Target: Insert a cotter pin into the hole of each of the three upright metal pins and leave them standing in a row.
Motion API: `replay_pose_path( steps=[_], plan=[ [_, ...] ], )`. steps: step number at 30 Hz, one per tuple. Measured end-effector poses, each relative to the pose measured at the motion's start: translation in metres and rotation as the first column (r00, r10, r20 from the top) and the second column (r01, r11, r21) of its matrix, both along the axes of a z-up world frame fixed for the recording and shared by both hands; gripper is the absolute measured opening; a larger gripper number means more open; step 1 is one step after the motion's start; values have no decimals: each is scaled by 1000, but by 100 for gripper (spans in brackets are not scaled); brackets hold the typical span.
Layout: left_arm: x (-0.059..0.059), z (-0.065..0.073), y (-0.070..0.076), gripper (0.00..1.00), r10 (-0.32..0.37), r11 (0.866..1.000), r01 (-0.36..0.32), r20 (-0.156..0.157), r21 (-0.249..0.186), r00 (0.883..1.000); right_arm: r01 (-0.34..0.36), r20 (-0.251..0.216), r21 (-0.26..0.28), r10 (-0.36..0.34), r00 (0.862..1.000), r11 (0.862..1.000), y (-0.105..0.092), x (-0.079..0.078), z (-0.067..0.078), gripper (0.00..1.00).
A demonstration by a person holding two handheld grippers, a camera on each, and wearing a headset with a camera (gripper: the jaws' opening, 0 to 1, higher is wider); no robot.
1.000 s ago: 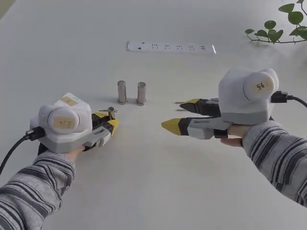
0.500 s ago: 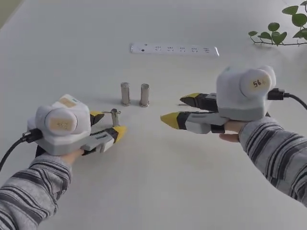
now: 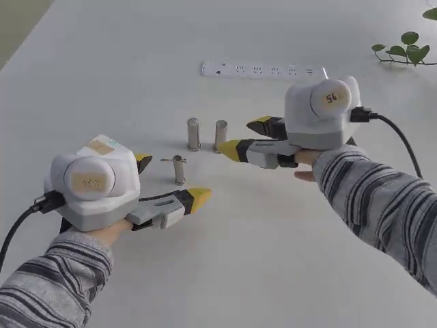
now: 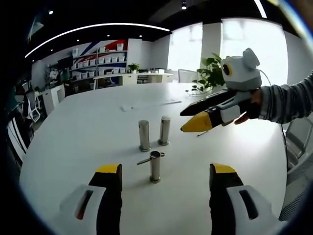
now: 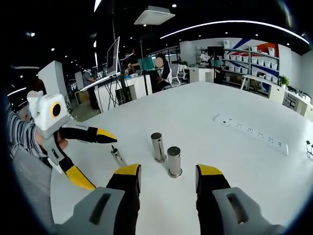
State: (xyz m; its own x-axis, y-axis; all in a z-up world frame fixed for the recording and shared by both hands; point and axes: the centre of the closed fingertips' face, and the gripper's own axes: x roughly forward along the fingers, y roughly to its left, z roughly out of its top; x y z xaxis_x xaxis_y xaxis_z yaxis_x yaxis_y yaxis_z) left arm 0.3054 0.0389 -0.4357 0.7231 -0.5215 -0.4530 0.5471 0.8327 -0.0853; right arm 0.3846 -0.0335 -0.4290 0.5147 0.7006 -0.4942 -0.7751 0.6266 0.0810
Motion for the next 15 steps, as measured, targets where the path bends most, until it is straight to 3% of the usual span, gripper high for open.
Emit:
replay_pose_path(
  steps=[4,7,15],
  plan=[
    [-3,3,1,79,12,1000,-12,-3,-15,1000,28,-13,9,-28,1000,1000,1,13,-9,37],
    [-7,5,3,81,19,1000,-19,0,7,1000,44,-16,13,-43,999,999,4,12,-12,34],
    [-17,12,0,86,16,1000,-16,11,6,1000,83,-53,36,-81,995,996,12,17,-21,27]
  ],
)
